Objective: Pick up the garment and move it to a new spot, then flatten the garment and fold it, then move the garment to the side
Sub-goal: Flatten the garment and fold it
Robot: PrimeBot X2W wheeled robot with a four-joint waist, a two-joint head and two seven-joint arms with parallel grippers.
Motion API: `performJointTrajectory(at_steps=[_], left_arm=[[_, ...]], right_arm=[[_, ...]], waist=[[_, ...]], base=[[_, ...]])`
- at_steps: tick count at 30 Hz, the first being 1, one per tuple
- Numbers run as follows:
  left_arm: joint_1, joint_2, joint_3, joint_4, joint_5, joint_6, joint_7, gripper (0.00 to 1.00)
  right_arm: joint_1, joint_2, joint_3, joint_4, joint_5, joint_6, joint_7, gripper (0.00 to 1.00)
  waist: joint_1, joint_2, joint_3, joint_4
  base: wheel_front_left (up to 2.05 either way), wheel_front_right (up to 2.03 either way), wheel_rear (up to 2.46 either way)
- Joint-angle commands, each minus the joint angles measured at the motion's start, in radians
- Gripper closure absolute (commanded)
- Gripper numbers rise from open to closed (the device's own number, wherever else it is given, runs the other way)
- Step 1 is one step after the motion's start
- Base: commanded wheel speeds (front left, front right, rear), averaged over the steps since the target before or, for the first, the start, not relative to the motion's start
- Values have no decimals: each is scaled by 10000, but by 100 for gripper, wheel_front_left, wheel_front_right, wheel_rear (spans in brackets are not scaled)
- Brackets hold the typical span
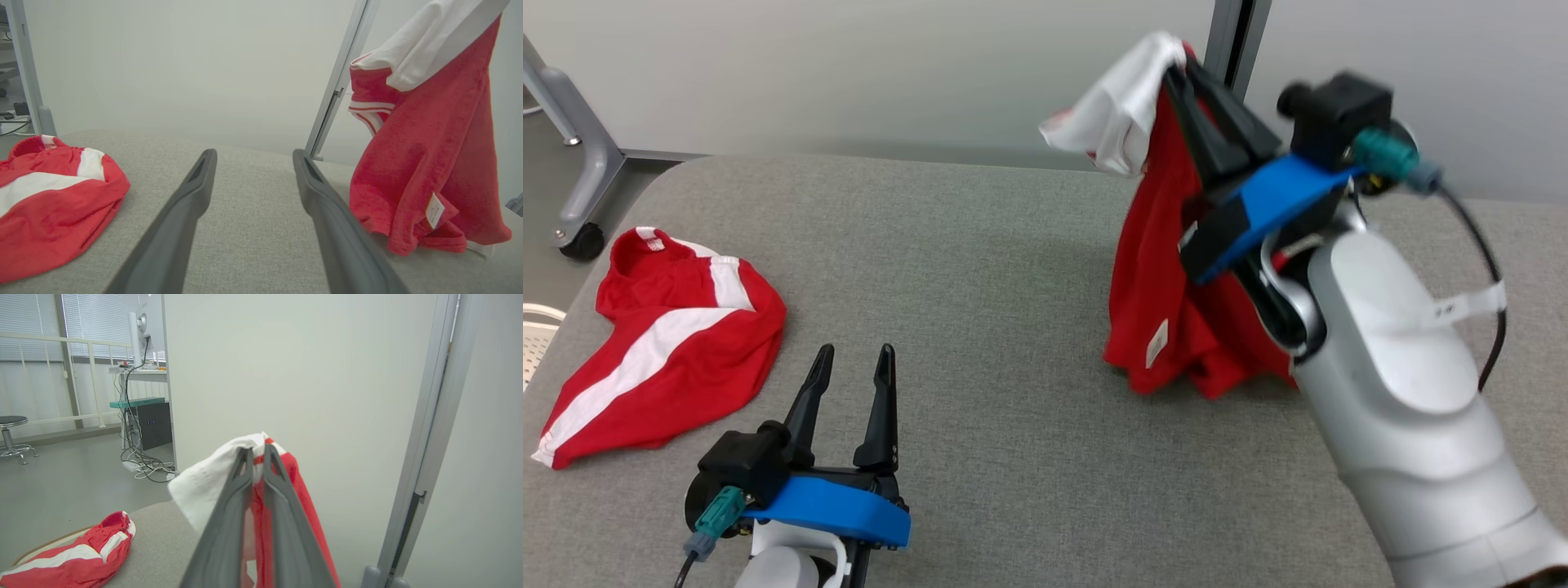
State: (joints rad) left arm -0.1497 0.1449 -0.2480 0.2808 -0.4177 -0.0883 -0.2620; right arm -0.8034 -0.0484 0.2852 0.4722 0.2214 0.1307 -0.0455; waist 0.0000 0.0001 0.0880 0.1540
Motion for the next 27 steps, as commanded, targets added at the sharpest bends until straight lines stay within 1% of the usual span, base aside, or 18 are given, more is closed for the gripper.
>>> performJointTrajectory(at_steps=[1, 3, 6, 7, 9, 12, 15, 18, 24, 27], left_arm=[[-135, -10, -18, -53, 52, 18, -41, 0], [-157, -22, -37, -83, 63, 10, -42, 0], [-172, -55, -81, -100, 103, -5, -42, 0], [-166, -55, -91, -100, 105, -13, -42, 0], [-143, -49, -85, -121, 107, -23, -42, 0], [-92, -36, -48, -159, 112, -5, -42, 0], [-50, -3, 22, -260, 105, 46, -41, 0], [-48, 7, 26, -336, 126, 47, -37, 0], [-179, -29, -35, -373, 142, 6, -37, 0], [-239, -25, -60, -337, 146, -29, -35, 0]], right_arm=[[-420, -38, 137, -108, 511, 1, -92, 100], [-1114, -35, 405, -253, 999, 1, -263, 100], [-2025, -38, 514, -407, 1812, 1, -736, 100], [-2267, -39, 449, -457, 2163, 1, -942, 100], [-2762, -41, 269, -467, 2479, 1, -1341, 100], [-3036, -42, -315, -207, 2341, 1, -1677, 100], [-2663, -44, -1169, 284, 1807, 1, -1674, 100], [-1935, -35, -2126, 746, 1257, 2, -1557, 100], [408, -38, -4293, 1482, -72, 2, -1381, 100], [1401, -38, -5314, 1582, -712, 2, -1417, 100]], waist=[[0, -1, 9, -11], [0, -1, 25, -22], [0, -1, 6, 2], [0, -1, -9, 16], [0, -1, -29, 15], [0, -1, -42, -24], [0, -1, 38, -146], [0, -1, 170, -288], [0, -1, 410, -506], [0, -1, 454, -562]], base=[[0, 0, 0], [0, 0, 0], [0, 0, 0], [0, 0, 0], [0, 0, 0], [0, 0, 0], [0, 0, 0], [0, 0, 0], [0, 0, 0], [0, 0, 0]])
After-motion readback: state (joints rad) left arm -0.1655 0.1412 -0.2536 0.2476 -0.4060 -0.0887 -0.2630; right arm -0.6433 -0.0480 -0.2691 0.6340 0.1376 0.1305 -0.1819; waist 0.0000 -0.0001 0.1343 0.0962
